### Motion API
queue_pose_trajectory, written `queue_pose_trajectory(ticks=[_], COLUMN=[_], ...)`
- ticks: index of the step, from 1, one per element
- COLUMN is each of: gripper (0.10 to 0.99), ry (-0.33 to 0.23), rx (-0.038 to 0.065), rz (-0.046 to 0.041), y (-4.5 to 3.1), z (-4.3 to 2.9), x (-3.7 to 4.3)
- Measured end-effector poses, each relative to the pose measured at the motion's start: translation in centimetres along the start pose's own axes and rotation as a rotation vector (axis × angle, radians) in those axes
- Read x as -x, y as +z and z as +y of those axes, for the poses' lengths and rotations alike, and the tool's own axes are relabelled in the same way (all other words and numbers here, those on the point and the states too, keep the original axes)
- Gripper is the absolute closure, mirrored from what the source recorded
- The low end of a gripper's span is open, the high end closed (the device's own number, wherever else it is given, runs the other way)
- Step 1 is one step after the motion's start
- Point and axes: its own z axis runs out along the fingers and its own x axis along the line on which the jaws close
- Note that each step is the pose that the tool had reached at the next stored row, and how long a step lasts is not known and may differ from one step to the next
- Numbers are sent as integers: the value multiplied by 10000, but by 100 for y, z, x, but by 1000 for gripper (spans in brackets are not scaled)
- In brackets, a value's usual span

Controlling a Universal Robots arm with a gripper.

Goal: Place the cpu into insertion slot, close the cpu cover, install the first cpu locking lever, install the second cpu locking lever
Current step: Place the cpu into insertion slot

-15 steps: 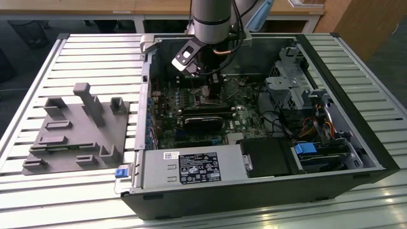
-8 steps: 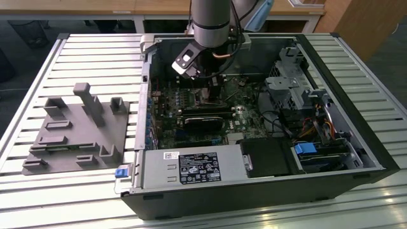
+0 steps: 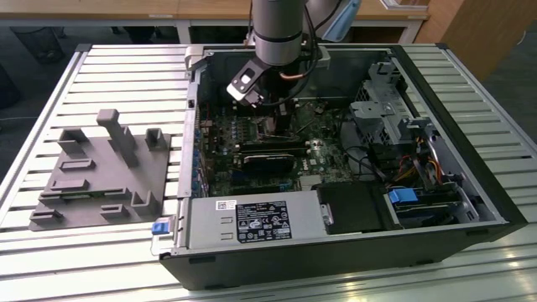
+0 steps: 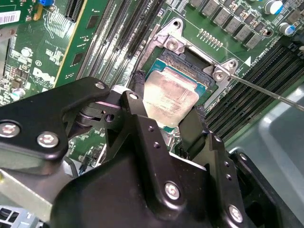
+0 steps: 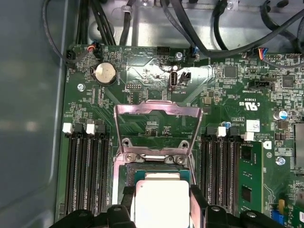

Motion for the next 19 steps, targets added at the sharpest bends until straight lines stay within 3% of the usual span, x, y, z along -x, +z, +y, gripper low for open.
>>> queue_pose_trajectory(ticks=[19], gripper=[545], ry=[45], rx=[-1], rz=[-51], y=[134], z=[-20], x=[-64])
